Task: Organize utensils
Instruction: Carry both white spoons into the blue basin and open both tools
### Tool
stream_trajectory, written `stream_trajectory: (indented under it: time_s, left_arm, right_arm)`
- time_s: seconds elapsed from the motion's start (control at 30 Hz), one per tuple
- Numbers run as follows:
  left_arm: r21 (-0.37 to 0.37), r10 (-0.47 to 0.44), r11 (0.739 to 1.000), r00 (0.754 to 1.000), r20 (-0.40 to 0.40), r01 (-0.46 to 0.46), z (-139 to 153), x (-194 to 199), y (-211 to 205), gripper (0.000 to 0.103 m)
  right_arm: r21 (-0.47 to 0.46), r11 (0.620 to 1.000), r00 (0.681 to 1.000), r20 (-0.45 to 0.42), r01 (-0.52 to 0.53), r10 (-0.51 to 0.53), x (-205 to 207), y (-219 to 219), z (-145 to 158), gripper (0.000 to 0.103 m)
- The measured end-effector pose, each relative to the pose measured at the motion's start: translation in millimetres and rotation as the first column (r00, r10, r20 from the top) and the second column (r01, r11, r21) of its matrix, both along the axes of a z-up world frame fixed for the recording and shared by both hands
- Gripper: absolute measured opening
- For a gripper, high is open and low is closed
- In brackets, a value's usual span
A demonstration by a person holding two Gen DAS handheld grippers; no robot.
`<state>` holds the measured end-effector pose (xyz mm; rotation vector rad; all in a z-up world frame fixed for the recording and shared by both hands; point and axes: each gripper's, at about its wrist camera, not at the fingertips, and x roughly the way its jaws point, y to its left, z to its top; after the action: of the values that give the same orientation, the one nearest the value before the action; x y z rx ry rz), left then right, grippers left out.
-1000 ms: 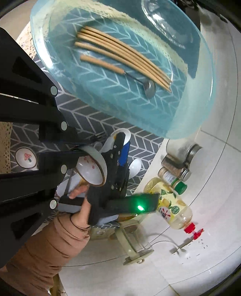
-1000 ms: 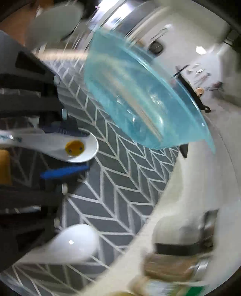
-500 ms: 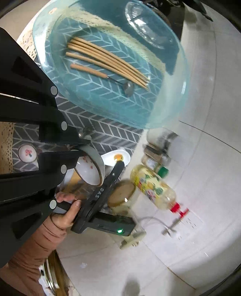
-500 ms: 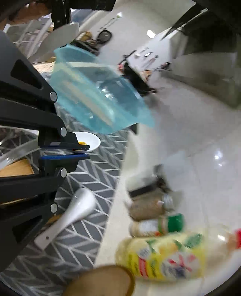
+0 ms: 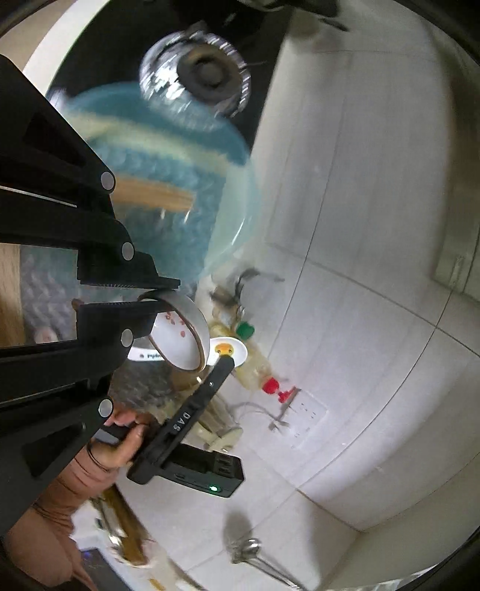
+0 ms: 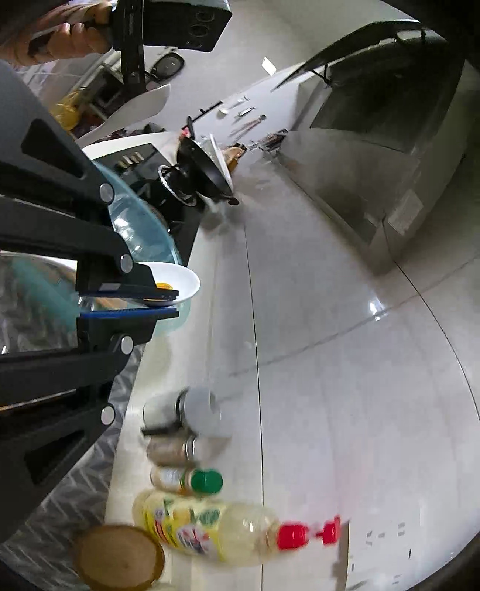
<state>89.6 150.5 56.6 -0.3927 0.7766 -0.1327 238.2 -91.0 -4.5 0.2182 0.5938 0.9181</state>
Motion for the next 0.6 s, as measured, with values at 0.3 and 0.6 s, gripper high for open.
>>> stream_trajectory:
  time_s: [0.3, 0.6]
  left_arm:
    - [0.100, -0.150, 0.979, 0.956, -0.252, 0.180, -81.3, 43.5, 82.4, 0.007]
    - [0.063, -0.173, 0.976, 0.918, -0.356, 0.209, -156.0, 102.8, 102.1, 0.007]
  right_arm:
    - [-0.142, 0.982, 0.965, -0.212, 0.124, -0.152, -24.0, 95.4, -67.8, 0.005]
    - [-0.417, 0.897, 0.951, -0.191, 0.146, -0.244, -26.7, 143.2, -103.5, 0.005]
